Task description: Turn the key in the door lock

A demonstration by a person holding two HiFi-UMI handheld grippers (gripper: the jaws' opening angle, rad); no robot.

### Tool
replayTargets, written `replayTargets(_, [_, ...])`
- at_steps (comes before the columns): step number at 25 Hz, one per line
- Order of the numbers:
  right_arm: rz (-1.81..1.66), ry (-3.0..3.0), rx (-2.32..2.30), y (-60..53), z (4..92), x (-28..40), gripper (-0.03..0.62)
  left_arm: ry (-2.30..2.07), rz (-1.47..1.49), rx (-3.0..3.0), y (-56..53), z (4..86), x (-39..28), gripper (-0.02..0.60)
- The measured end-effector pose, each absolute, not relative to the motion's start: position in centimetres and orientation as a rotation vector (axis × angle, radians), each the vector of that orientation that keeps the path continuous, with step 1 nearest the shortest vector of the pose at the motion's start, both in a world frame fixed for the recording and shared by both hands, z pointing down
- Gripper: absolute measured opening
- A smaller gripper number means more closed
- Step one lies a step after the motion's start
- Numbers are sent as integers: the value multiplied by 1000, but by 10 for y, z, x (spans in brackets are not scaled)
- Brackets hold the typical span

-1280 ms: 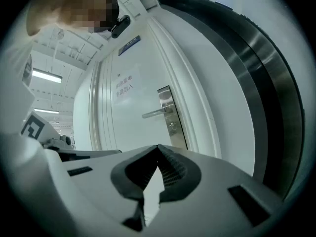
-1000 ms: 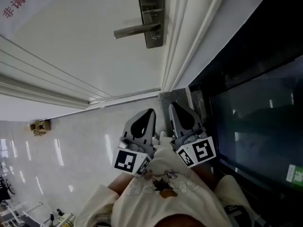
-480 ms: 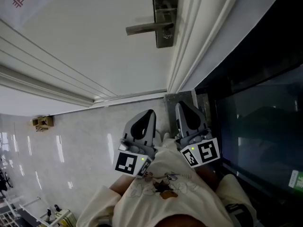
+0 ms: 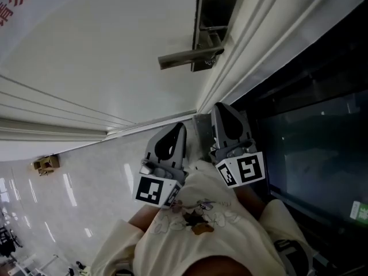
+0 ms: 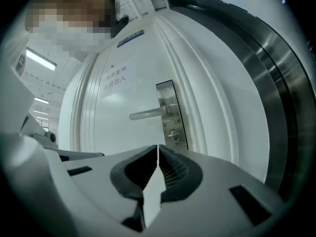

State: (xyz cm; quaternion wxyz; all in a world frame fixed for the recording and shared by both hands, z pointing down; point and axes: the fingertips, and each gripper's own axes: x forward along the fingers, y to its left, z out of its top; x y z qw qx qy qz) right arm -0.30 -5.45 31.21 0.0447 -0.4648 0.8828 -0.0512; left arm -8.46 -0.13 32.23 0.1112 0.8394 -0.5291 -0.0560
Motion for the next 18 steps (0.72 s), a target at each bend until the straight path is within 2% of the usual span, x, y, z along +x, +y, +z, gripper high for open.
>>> replayTargets(1, [-127, 2697, -1448, -64, 309, -6, 11, -1529, -164, 2476, -8, 322, -86, 5])
replayTargets(3, [-59, 2711, -1505, -80, 303, -11, 91, -1488, -171, 2493, -18, 319, -86, 5])
replayTargets(4, [-17, 2717, -1540, -88, 300, -13, 106, -1475, -175, 2501, -22, 317, -86, 5])
replayTargets(8, [123, 2735, -1700, -116, 298, -11, 108, -1455, -181, 2525, -37, 312, -82, 5])
replayTargets(12, [233, 2793, -1800, -135, 301, -12, 155, -1460, -187, 2510, -48, 312, -79, 5])
replayTargets(18, [406, 2833, -1904, -147, 302, -17, 153, -1469, -179, 2509, -56, 310, -75, 5])
